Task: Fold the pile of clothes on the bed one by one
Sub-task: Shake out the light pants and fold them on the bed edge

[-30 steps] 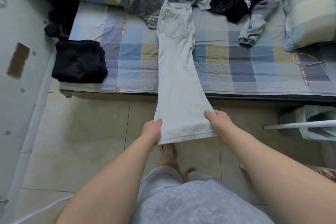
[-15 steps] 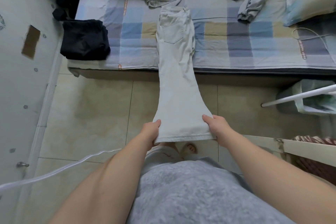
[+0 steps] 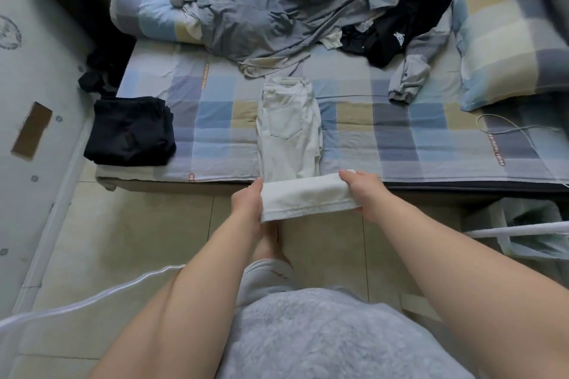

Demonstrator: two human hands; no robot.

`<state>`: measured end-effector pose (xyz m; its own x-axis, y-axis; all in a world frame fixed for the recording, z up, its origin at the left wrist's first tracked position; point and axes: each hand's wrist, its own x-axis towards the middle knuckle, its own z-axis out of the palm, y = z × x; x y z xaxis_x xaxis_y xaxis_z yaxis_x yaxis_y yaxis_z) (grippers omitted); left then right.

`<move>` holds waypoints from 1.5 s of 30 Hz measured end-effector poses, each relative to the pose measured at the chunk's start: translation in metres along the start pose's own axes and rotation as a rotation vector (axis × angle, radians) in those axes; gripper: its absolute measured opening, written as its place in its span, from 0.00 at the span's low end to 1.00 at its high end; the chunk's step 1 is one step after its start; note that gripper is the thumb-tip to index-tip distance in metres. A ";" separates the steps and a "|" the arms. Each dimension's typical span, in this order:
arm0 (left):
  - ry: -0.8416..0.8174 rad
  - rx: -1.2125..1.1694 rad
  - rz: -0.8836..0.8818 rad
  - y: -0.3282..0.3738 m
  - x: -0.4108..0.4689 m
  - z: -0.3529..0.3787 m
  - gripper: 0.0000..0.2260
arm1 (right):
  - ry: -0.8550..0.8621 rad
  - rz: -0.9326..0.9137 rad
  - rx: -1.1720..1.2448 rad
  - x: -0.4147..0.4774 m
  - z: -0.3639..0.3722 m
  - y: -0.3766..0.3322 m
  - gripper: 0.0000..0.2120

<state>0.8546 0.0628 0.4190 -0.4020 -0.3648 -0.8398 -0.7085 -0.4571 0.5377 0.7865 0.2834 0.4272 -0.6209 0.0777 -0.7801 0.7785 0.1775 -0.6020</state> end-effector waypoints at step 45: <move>0.063 0.748 0.009 0.077 0.449 0.118 0.35 | 0.042 0.228 -0.350 0.473 0.102 -0.038 0.39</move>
<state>0.5508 -0.0410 0.0744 -0.3915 -0.4220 -0.8177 -0.9196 0.2114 0.3312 0.4726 0.2131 0.0631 -0.4451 0.1924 -0.8746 0.8227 0.4735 -0.3146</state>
